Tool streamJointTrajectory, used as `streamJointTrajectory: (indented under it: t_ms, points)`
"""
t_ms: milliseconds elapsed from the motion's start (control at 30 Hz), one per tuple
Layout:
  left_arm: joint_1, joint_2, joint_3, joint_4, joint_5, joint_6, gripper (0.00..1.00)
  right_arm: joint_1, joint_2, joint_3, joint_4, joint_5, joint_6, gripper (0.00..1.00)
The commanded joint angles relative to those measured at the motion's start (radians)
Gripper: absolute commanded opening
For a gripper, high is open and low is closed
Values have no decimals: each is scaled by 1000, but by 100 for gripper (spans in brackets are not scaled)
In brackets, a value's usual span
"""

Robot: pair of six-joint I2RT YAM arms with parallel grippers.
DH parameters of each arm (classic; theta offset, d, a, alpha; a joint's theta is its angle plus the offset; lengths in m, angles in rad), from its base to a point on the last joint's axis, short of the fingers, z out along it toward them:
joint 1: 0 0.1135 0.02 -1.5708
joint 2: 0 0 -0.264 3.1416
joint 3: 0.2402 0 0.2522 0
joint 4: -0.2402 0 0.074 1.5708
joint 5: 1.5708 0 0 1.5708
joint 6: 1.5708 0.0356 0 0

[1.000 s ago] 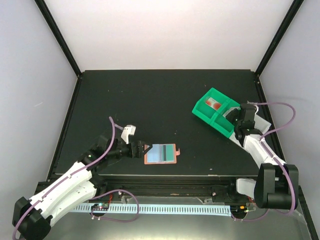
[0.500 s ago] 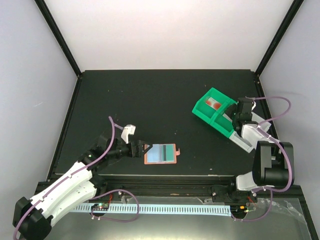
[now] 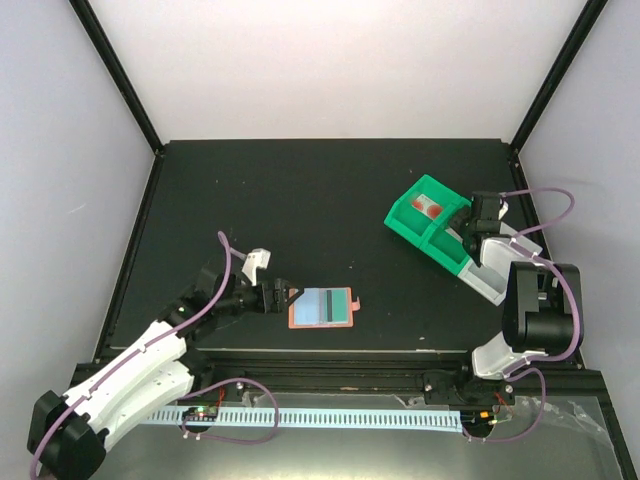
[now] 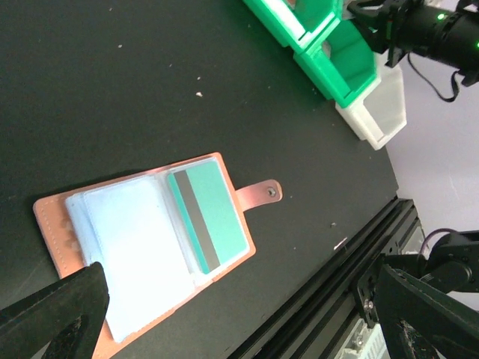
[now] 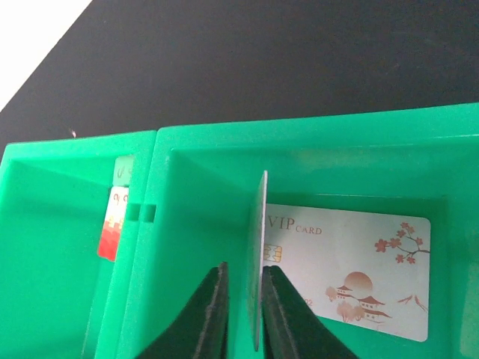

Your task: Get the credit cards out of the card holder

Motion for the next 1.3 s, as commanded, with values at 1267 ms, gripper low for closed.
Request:
streamJointTrajectory:
  t_ms: [1267]
  points:
    - [14,178,-2,137,107,36,74,64,-440,-35,-316,-415,-105,46]
